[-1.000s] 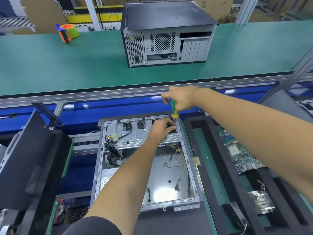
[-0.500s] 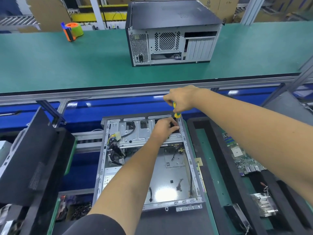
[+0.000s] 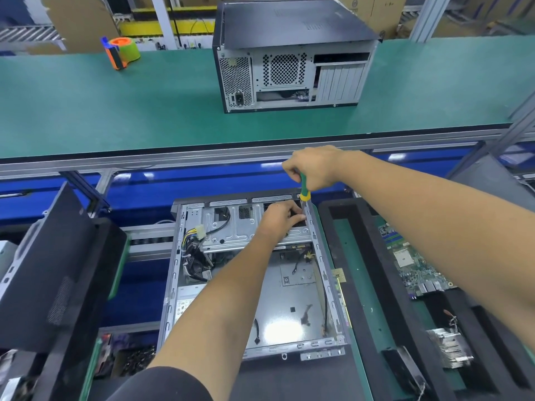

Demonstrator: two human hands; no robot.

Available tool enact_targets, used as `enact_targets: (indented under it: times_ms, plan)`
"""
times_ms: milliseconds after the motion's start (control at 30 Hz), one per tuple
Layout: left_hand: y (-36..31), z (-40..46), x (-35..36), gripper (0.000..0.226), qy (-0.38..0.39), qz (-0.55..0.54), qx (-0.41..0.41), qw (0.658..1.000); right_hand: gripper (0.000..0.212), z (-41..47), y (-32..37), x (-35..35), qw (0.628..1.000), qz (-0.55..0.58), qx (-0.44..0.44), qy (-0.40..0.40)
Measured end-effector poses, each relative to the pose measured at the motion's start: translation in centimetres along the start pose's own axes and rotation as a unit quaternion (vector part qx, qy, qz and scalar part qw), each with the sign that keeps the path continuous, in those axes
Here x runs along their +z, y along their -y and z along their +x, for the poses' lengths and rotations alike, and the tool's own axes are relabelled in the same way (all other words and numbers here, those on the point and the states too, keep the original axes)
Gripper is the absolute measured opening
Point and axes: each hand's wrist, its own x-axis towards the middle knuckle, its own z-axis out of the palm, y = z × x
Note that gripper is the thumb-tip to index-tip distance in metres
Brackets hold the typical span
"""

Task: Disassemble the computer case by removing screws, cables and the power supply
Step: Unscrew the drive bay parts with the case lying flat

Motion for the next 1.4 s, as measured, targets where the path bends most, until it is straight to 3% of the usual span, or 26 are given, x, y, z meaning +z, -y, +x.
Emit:
enact_targets:
  times_ms: [233,533,667,800,867,1100,1267,1400]
  plan:
    - [-0.4,-0.1,0.0,0.017,-0.001,-0.006,0.001,1.000,0.024,-0.1,-0.3,-1.4,0.999,0.005,0.016,-0.049]
    - [-0.3,-0.2,-0.3,0.023,-0.064,-0.031,-0.003,0.998,0.022,-0.9,0.0,-0.1,0.999,0.023,0.031,-0.034]
    - [-0.4,0.0,-0.7,0.023,-0.104,-0.145,-0.043,0.983,0.022,-1.5,0.2,0.1,0.998,0.040,0.039,-0.034]
    - [-1.4,0.4,-2.2,0.026,-0.112,-0.342,-0.132,0.924,0.021,-1.9,0.4,0.3,0.997,0.062,0.042,-0.033]
    - [-1.4,0.3,-3.1,0.023,-0.098,-0.390,-0.176,0.898,0.021,-2.1,0.6,0.4,0.996,0.065,0.043,-0.032]
    - [-1.0,-0.8,-2.2,0.038,0.021,-0.238,-0.090,0.967,0.020,-1.7,1.1,0.3,0.994,0.101,0.038,-0.017]
    - [-0.8,-1.5,-1.8,0.025,0.070,-0.218,-0.046,0.972,0.021,-1.6,1.2,0.6,0.992,0.115,0.049,-0.004]
    - [-0.4,-1.7,-1.5,0.025,0.128,-0.125,0.003,0.984,0.022,-1.5,1.3,0.7,0.991,0.120,0.055,0.002]
